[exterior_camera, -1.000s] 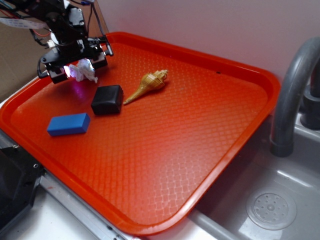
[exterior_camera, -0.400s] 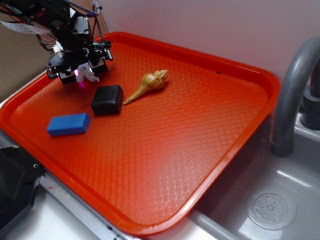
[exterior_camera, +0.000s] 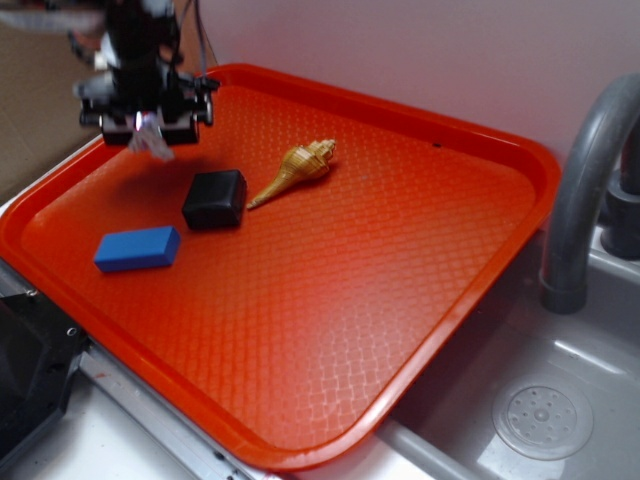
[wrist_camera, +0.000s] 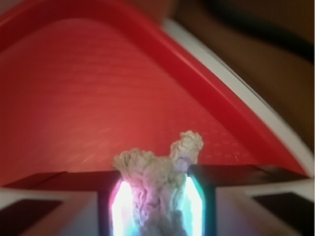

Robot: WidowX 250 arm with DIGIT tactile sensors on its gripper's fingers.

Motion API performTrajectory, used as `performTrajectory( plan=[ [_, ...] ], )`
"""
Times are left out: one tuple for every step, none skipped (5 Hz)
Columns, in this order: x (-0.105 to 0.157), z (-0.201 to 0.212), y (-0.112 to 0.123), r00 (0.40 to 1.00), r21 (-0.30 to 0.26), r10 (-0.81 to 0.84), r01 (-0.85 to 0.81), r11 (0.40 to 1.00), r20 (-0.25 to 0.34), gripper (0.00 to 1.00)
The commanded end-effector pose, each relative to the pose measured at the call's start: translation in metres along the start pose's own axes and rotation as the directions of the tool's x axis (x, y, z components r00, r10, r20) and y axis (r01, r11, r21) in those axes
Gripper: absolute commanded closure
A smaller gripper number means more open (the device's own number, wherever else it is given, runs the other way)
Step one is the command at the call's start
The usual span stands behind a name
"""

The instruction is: Grab the white paper.

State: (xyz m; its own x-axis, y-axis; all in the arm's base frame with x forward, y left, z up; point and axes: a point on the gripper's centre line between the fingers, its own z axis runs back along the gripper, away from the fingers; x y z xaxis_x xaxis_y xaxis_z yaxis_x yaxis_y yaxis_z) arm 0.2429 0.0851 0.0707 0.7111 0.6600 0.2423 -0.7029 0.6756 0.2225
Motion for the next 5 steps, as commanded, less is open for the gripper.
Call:
performTrajectory(
  plan=[
    [-0.011,0.094,-0.005,0.909,-0.269,-0.408,0.416,0.869,0.086,1.00],
    [-0.027,0.123,-0.008,0.832,-0.321,-0.526,0.554,0.768,0.177,1.00],
    [-0.039,0.152,-0.004,0.837,-0.370,-0.507,0.546,0.752,0.204,1.00],
    [-0.041,0.150,-0.002,0.850,-0.415,-0.500,0.519,0.747,0.163,1.00],
    [-0.041,0.147,-0.003,0.834,-0.438,-0.530,0.539,0.720,0.155,1.00]
  ],
)
